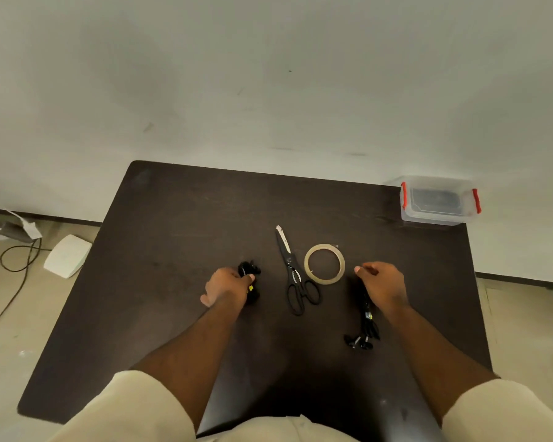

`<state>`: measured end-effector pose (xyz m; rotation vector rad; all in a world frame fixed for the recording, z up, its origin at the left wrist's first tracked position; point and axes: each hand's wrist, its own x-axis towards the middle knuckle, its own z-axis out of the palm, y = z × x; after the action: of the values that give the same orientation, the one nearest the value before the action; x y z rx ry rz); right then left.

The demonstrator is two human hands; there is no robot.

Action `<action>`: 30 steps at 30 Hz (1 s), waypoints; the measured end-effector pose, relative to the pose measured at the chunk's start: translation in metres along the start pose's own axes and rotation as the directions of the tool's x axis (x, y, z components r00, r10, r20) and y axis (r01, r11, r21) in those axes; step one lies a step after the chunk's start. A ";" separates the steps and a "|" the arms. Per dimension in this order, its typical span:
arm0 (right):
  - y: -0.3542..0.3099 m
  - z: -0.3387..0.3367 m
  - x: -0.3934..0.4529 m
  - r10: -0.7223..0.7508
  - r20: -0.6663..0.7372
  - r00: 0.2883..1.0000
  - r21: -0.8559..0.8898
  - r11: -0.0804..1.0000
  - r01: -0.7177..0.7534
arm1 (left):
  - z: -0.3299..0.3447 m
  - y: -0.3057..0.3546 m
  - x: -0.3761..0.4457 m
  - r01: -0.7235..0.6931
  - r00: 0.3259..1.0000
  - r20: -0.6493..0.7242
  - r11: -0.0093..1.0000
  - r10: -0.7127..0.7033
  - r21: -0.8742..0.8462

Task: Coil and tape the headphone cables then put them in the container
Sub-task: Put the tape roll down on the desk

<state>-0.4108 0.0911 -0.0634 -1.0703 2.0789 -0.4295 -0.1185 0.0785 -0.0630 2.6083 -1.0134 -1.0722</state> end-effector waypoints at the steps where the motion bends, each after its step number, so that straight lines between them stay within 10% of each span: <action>1: 0.005 -0.003 -0.002 0.009 -0.010 1.000 0.003 1.000 -0.009 | 0.000 0.002 -0.003 -0.015 1.000 0.002 1.000 0.015 -0.023; 9: -0.042 0.011 -0.052 -0.249 0.167 0.954 0.333 0.925 0.183 | 0.007 0.041 -0.057 -0.182 0.949 0.130 0.837 0.286 -0.516; 16: -0.078 0.005 -0.076 -0.258 0.210 0.943 0.772 0.635 0.002 | -0.004 0.078 -0.096 -0.157 0.860 0.234 0.672 0.453 -0.724; 30: -0.078 -0.013 -0.090 -0.181 -0.122 0.976 0.713 0.668 0.213 | 0.004 0.098 -0.135 0.025 0.880 0.303 0.601 0.366 -0.799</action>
<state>-0.3436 0.1161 0.0321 -0.7818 1.5629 -1.2759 -0.2432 0.0907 0.0471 1.5354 -0.6034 -1.6277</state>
